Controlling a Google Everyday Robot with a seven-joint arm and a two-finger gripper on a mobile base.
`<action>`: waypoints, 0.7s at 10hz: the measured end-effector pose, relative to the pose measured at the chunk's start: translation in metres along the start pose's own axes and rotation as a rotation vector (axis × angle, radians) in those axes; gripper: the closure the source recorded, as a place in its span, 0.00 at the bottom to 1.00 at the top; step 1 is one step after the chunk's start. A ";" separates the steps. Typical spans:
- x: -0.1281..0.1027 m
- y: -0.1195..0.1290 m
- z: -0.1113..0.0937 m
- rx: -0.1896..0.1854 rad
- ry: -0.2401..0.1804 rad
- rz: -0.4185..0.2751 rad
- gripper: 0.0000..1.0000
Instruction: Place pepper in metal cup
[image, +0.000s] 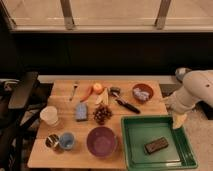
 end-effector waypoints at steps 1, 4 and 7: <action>0.000 0.000 0.000 0.000 0.001 -0.001 0.20; -0.009 -0.018 -0.011 0.028 0.064 -0.088 0.20; -0.052 -0.073 -0.022 0.082 0.126 -0.278 0.20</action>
